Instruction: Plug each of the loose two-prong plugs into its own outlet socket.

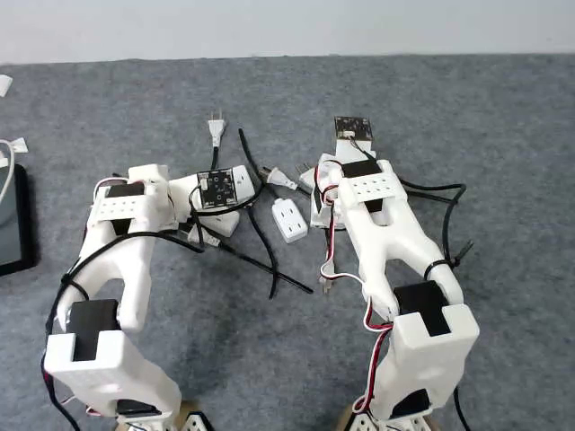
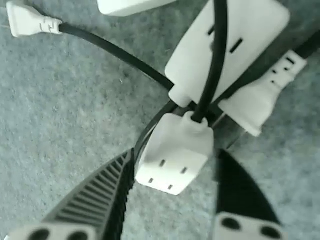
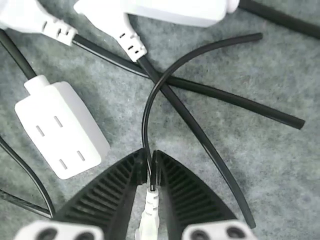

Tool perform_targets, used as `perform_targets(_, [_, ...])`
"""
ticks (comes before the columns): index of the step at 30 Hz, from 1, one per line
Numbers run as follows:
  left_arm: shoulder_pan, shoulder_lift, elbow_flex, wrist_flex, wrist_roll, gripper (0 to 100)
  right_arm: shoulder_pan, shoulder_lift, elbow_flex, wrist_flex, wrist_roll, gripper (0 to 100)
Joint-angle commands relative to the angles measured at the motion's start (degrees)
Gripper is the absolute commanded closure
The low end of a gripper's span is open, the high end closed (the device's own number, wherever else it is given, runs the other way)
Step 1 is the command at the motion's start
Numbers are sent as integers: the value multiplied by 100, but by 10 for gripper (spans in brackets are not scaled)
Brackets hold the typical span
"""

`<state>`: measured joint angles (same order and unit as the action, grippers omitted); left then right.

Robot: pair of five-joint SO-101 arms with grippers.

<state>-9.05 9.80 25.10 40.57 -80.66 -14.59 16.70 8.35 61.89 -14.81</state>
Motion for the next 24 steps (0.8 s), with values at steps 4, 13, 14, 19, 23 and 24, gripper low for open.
perform_targets(4, [-79, -26, -242, 53, -53, 859, -57, -171, -53, -119, 79, 970])
perform_targets(13, [-53, 369, -312, 0, -79, 928, -57, -171, -53, -119, 79, 970])
perform_targets(14, [-53, 475, -330, -62, -79, 964, -57, -171, -53, -119, 79, 970])
perform_targets(19, [0, 949, -382, -308, -79, 987, -57, -171, -53, -119, 79, 970])
perform_targets(23, [-18, 1064, -505, -316, -70, 987, -57, -171, -53, -119, 79, 970])
perform_targets(24, [-18, 1055, -505, -316, -53, 986, -57, -171, -53, -119, 79, 970])
